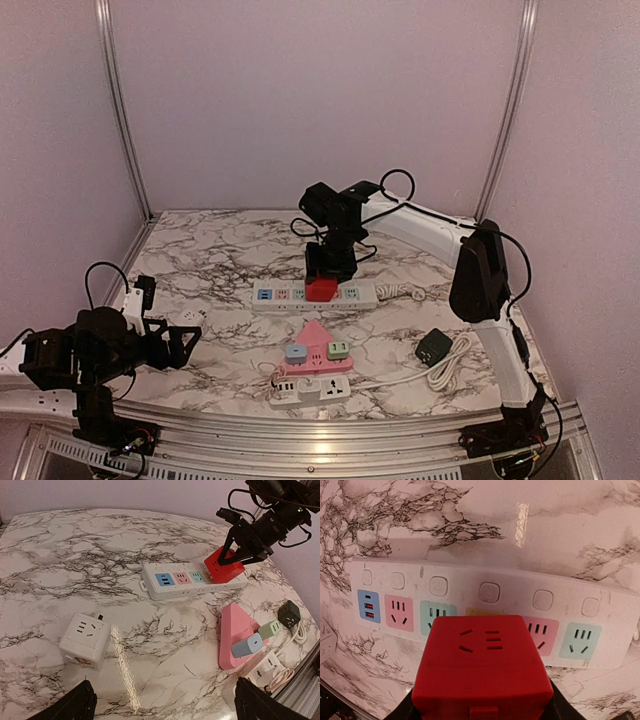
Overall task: Insert the plug
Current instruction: Insert the plug into the socket slot.
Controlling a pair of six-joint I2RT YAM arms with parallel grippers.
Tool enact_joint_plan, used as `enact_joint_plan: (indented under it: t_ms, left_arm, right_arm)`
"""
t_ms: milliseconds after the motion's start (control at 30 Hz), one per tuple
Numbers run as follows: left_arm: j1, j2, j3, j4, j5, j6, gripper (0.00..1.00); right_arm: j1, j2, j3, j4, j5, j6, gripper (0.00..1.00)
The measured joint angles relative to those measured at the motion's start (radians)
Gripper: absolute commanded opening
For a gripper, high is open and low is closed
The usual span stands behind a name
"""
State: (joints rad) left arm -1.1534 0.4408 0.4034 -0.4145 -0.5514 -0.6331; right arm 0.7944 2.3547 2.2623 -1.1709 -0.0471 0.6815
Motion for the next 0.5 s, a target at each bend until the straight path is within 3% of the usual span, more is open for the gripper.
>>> enact_joint_plan:
  t_ms: [500]
  left_arm:
    - [0.000, 0.066, -0.010, 0.051, 0.066, 0.055, 0.99]
  right_arm:
    - [-0.002, 0.001, 0.000, -0.006, 0.037, 0.030, 0.00]
